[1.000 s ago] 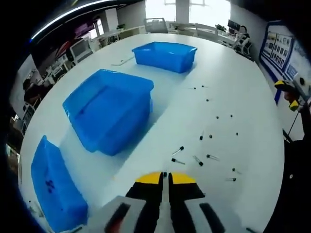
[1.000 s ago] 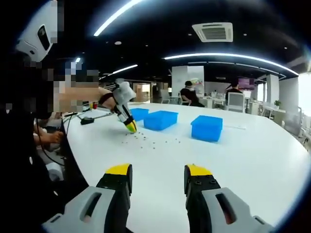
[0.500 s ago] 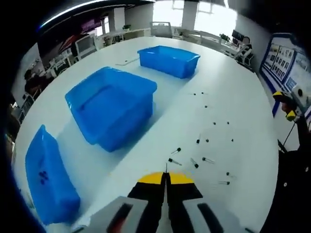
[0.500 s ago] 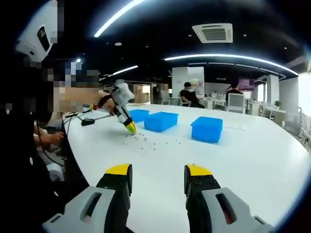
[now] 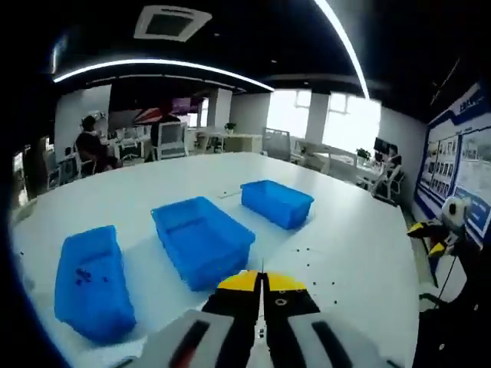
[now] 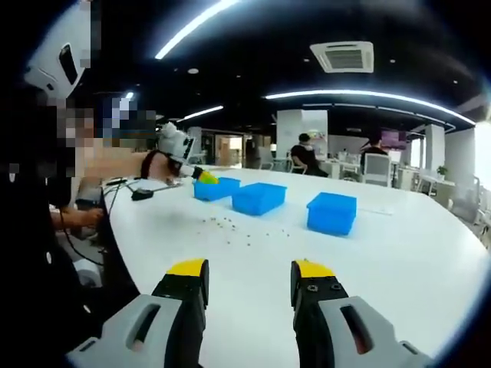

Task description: Pick up the resistors one by one and place each resistor into its matching bin, sorting the parts by color and model until every resistor is separated into the correct bin for its type

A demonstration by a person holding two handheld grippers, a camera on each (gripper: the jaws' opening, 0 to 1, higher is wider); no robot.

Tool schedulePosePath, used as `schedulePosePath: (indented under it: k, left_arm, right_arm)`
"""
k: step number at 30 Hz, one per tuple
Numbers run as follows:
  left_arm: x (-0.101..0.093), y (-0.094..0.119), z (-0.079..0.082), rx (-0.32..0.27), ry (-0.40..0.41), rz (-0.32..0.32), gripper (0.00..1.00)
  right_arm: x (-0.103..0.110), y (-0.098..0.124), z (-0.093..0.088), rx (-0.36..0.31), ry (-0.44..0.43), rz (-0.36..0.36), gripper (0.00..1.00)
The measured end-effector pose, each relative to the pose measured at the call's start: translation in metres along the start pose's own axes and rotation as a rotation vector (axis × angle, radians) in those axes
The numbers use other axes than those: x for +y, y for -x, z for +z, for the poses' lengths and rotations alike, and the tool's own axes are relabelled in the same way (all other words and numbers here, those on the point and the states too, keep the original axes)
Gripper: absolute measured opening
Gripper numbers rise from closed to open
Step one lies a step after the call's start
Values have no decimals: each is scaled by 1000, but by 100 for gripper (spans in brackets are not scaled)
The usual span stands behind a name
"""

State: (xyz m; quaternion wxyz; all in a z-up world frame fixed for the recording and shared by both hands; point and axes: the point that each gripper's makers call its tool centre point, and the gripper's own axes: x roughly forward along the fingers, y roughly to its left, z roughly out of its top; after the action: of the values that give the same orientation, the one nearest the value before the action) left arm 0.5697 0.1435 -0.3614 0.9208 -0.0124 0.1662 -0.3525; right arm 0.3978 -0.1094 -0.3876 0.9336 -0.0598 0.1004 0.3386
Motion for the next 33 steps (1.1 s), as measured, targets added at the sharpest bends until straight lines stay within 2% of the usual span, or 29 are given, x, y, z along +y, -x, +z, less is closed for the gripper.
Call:
schedulePosePath:
  k: [3,6,11,14,20,23,25,27,29,33]
  left_arm:
    - [5,1,21,-85,-8,45,5]
    - [15,-4,41,-141,-23,104,5]
    - [24,-21,59,-157,-31,104,5]
    - [34,-43,74,-164,-42,103,5]
    - [56,-68,89,-166,-58,162,5]
    - [61,-78,89,-161,-45,171,5]
    - [68,-81,91,-182,-61,205,13]
    - [73,-83,93,-199,-51,228,28]
    - [76,-84,90,-189,-45,238,39]
    - [74,-76,88,-183,-46,231,43]
  right_arm:
    - [1,0,2,-4,3,-1,44]
    - [2,1,3,-5,6,-1,44]
    - [2,4,2,-2,3,-11,44]
    - [0,6,2,-4,0,-21,44]
    - [-3,12,2,-3,0,-45,44]
    - [-5,15,2,-4,-3,-56,45]
    - [-6,15,2,-6,-4,-59,45]
    - [-6,16,1,-6,-6,-60,44]
    - [-5,15,0,-2,-5,-57,45]
    - [-4,14,1,-5,-6,-53,45]
